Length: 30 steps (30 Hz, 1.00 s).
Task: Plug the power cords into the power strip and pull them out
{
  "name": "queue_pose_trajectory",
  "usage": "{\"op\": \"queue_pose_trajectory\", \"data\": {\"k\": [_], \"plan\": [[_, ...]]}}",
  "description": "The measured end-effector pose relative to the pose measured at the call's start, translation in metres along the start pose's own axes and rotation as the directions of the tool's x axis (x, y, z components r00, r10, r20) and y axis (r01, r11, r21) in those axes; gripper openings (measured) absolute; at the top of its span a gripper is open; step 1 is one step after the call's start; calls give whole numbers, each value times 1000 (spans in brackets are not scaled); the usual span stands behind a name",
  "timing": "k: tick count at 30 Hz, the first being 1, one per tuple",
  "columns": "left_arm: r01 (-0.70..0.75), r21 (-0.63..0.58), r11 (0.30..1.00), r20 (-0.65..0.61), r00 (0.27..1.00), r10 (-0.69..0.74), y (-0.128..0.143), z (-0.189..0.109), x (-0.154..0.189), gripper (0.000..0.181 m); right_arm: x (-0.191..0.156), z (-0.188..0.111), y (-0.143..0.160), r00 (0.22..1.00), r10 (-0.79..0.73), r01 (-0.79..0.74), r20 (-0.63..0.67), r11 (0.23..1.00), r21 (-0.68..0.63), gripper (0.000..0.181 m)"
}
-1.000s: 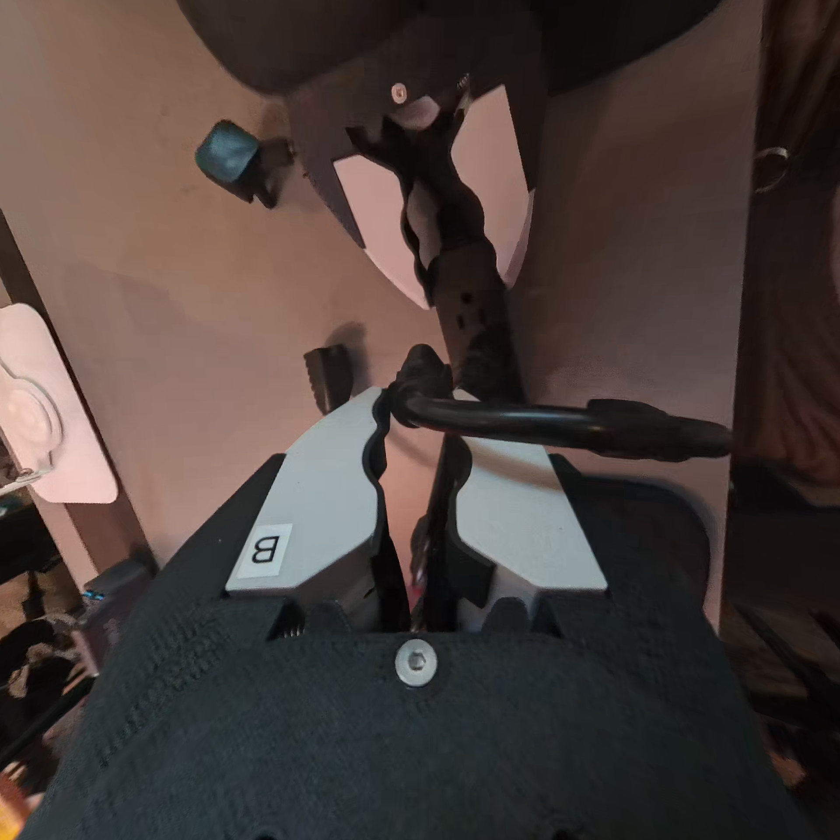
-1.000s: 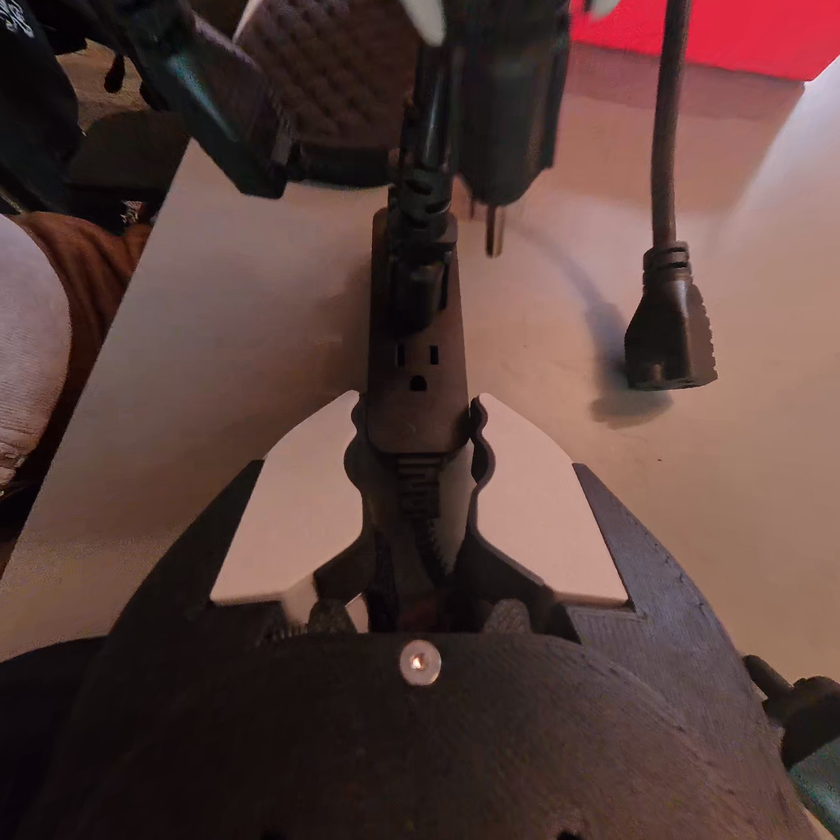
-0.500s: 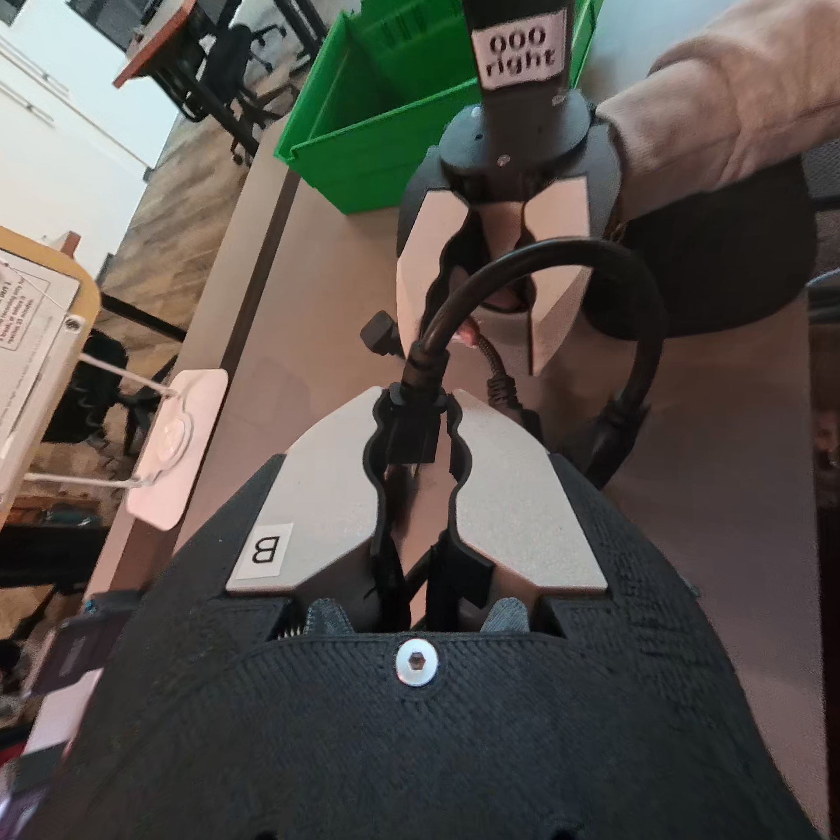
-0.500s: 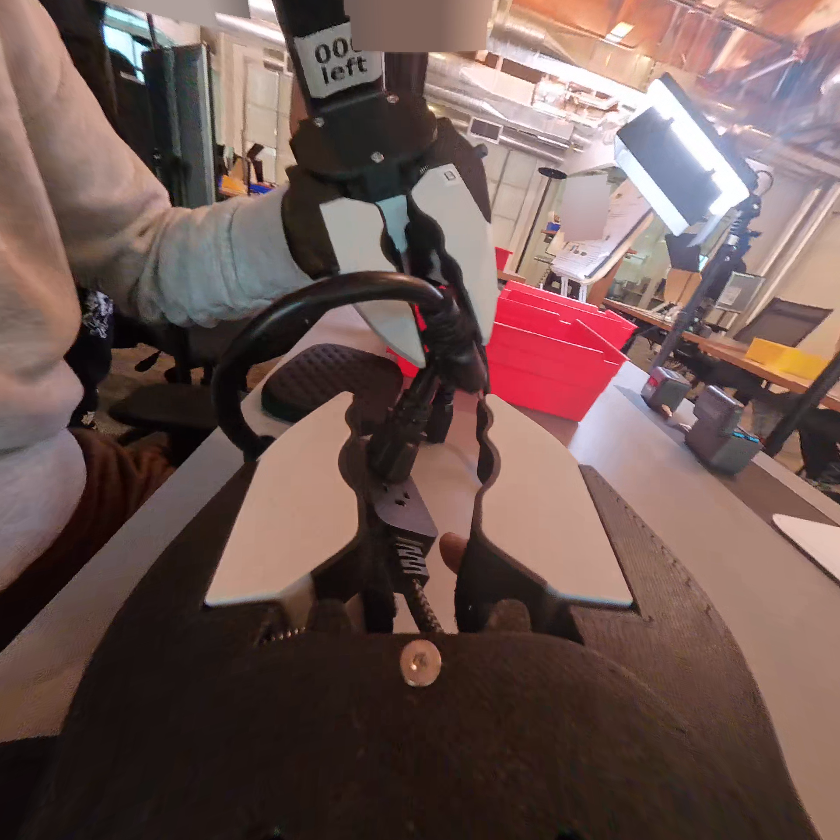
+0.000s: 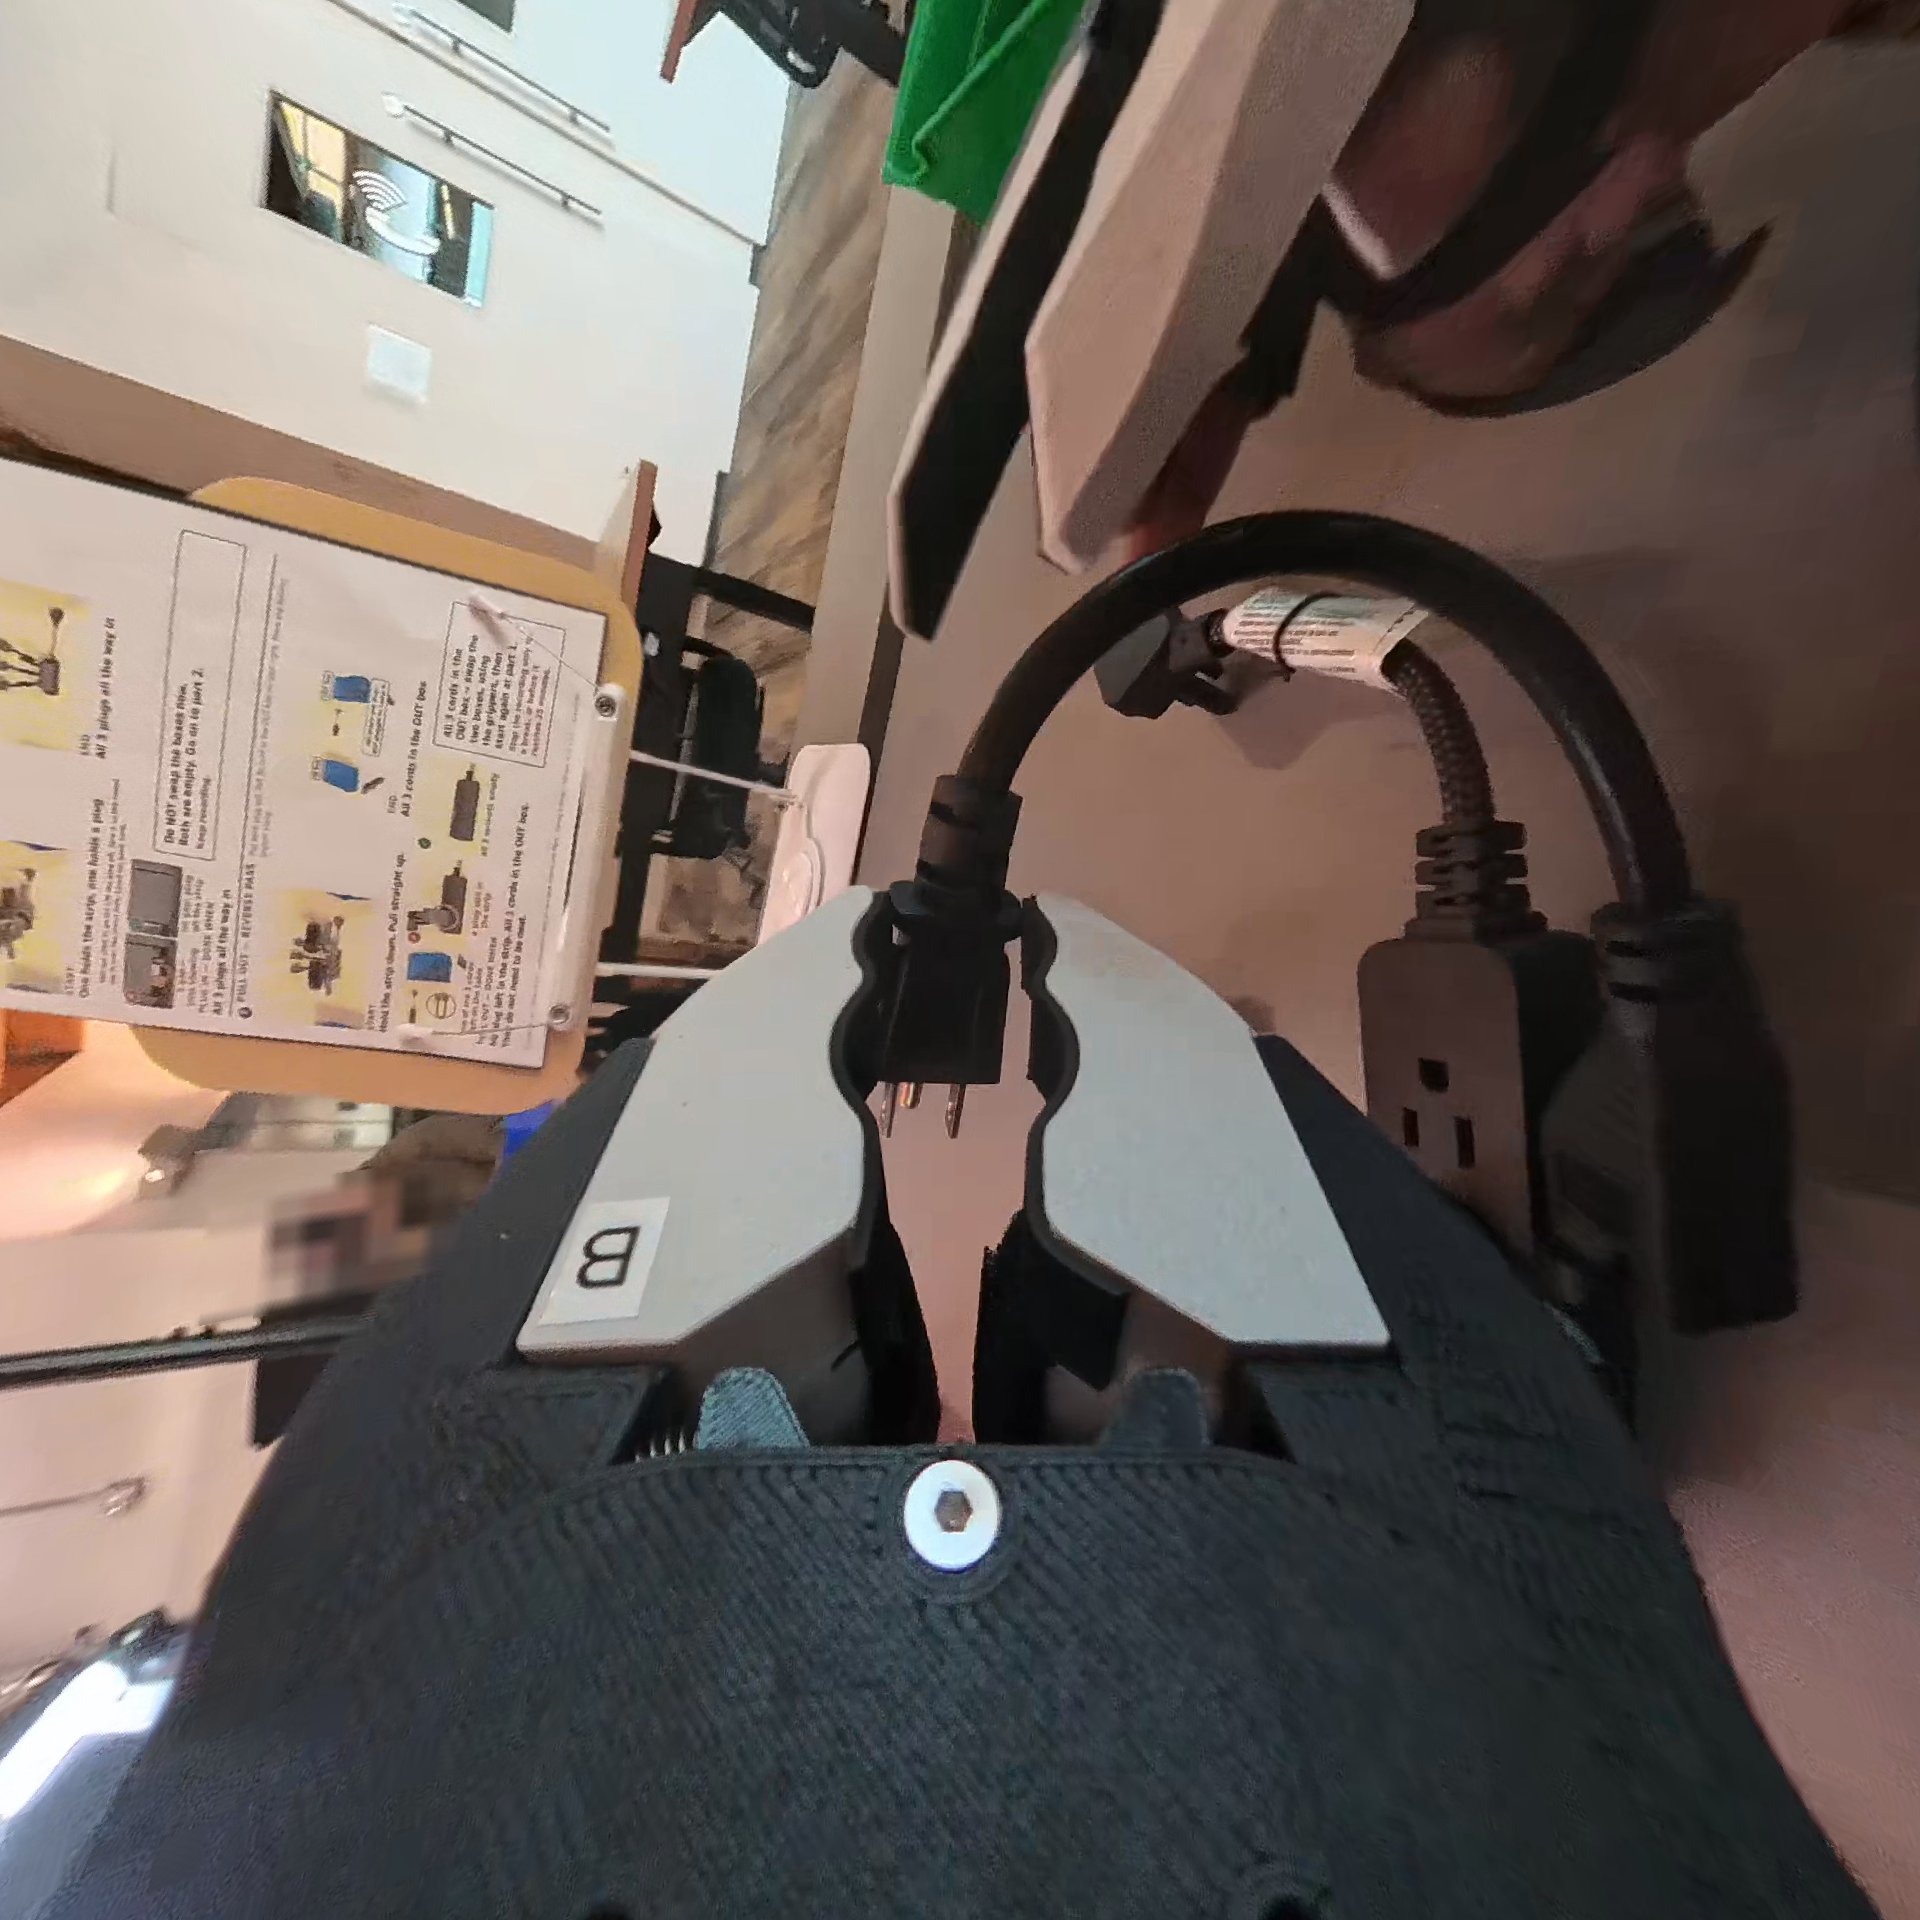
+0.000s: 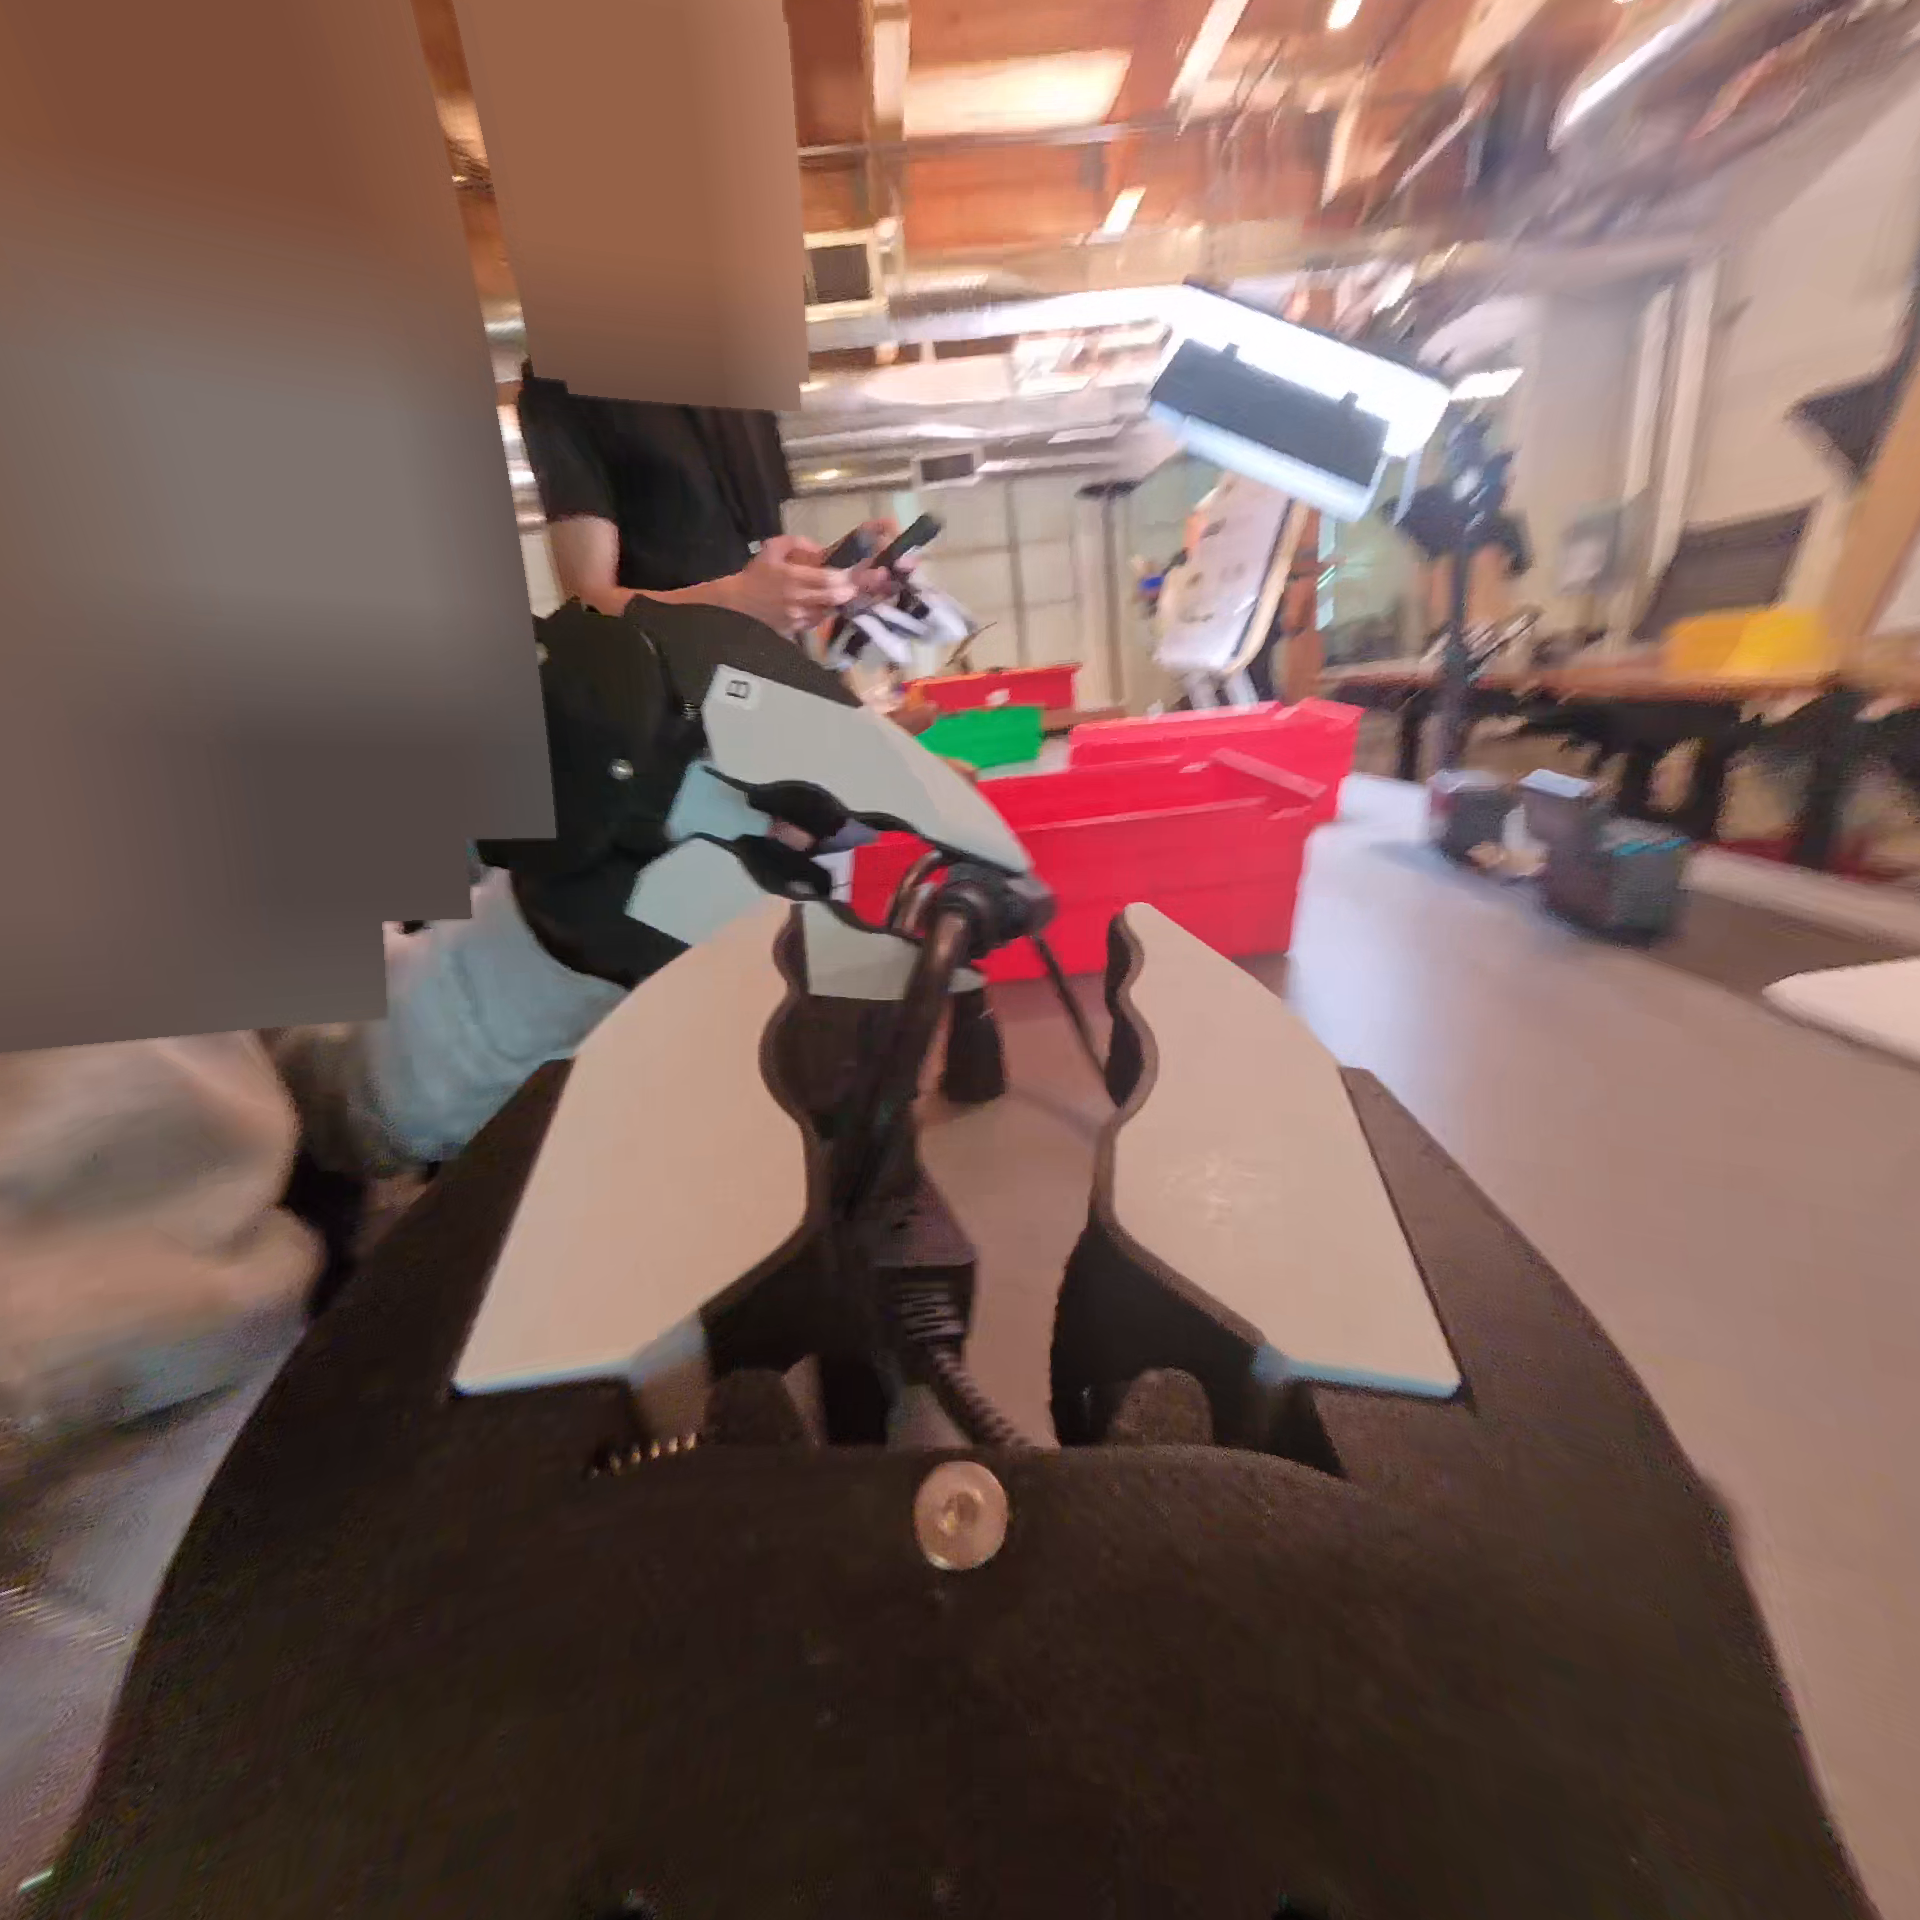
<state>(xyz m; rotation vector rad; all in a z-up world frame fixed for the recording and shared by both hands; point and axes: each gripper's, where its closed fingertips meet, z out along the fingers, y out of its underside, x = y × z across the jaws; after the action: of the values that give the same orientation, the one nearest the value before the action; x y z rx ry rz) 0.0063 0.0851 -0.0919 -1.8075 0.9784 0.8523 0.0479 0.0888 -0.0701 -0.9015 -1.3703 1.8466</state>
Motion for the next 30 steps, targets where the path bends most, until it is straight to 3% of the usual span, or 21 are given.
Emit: {"op": "queue_pose_trajectory", "data": {"k": [3, 6, 10, 14, 17, 19, 22, 25, 26, 28, 30], "plan": [[-40, -18, 999, 29, 999, 40, -4, 6, 5, 23, -1, 9, 24, 999, 44, -43, 3, 989, -142, 65], [-72, 0, 997, 26, 997, 72, -14, 10, 15, 23, 0, 13, 33, 999, -29, 25, -18, 984, -177, 46], [-91, 23, 996, 48, 995, 90, -17, 11, 20, 23, 4, 9, 35, 1000, -11, 5, -28, 978, -207, 19], [-70, 107, 992, 75, 995, 63, -25, 3, 19, 25, -1, 7, 30, 991, -136, 132, -10, 971, -200, 15], [68, 252, 965, 150, 983, -108, -32, -17, -1, 62, -4, 6, 25, 980, -200, 194, -11, 963, -188, 15], [189, 455, 870, 187, 935, -300, -40, -47, -26, 79, -2, 4, 22, 977, -211, 204, -22, 962, -182, 15], [314, 782, 538, 103, 787, -609, -38, -113, -71, 97, -1, 3, 20, 974, -224, 215, -33, 961, -175, 15], [292, 943, 161, -25, 543, -840, 10, -176, -108, 100, -1, 2, 14, 968, -248, 238, -44, 958, -161, 15], [234, 969, 79, -38, 458, -888, 35, -193, -115, 100, -1, 1, 11, 966, -254, 244, -48, 958, -154, 15], [103, 994, 33, -2, 326, -945, 83, -217, -115, 98, -2, -1, 3, 965, -256, 247, -57, 960, -128, 15], [76, 996, 54, 33, 253, -967, 116, -220, -106, 98, -5, -3, -4, 968, -245, 239, -54, 966, -101, 15]]}}
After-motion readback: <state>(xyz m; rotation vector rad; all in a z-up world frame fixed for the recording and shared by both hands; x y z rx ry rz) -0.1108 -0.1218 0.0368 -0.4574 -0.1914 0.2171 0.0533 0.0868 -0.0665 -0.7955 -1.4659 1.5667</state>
